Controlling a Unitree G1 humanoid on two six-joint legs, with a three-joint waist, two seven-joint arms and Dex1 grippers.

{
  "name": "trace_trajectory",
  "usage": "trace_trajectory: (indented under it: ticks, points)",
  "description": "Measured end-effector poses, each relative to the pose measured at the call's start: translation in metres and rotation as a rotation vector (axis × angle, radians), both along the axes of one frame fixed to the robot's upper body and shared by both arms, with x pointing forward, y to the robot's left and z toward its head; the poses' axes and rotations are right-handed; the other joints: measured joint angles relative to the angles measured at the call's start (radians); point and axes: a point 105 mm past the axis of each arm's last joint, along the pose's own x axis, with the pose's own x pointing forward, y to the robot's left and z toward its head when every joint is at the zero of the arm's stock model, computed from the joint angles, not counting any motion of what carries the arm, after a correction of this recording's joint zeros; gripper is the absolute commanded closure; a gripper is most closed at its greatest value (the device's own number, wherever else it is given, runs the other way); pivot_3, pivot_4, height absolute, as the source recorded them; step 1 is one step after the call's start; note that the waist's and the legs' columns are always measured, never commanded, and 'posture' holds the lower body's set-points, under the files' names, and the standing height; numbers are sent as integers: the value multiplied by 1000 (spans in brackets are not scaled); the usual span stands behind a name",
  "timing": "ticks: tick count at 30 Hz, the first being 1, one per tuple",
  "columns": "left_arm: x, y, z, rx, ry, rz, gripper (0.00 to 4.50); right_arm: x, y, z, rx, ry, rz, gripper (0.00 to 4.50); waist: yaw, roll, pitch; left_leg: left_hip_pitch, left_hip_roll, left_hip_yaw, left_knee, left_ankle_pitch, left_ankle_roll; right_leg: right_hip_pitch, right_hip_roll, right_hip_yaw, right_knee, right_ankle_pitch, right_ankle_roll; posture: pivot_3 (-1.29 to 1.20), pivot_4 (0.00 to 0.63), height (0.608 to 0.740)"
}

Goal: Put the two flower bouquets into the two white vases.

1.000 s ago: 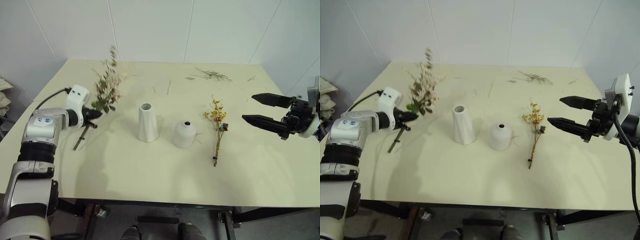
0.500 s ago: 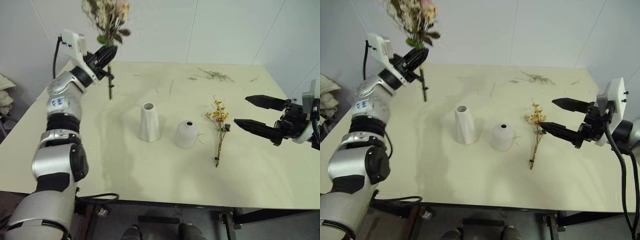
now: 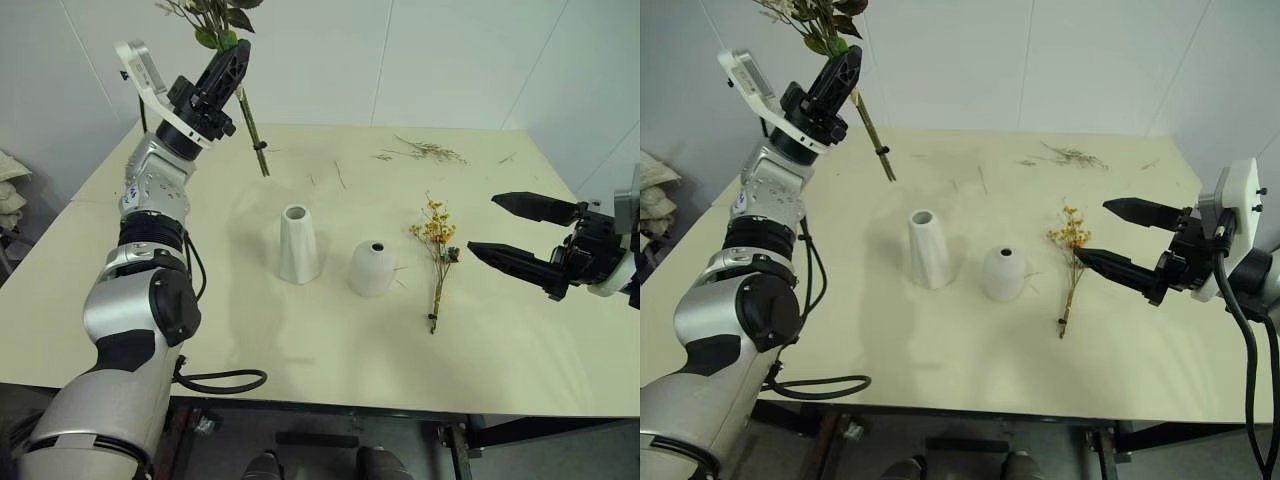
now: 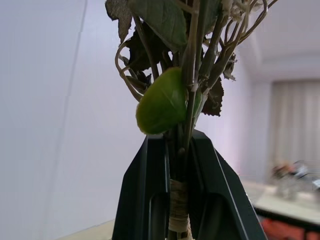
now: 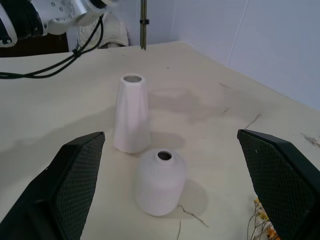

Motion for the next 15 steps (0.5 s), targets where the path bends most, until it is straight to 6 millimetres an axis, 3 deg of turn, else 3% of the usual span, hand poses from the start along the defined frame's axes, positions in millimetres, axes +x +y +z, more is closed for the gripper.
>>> trace_trajectory:
  ticks: [8, 15]
  points:
    - [-2, -14, -4, -36, 25, -109, 4372, 1, -1, -2, 6, 7, -18, 0, -3, 0, 0, 0, 0, 0, 0, 0, 0, 0, 0, 0, 0, 0, 0, 0, 150, 740]
    - [5, -19, -28, -3, 114, -133, 4372, 2, -2, -5, 10, 17, -26, 0, -1, 0, 0, 0, 0, 0, 0, 0, 0, 0, 0, 0, 0, 0, 0, 0, 150, 740]
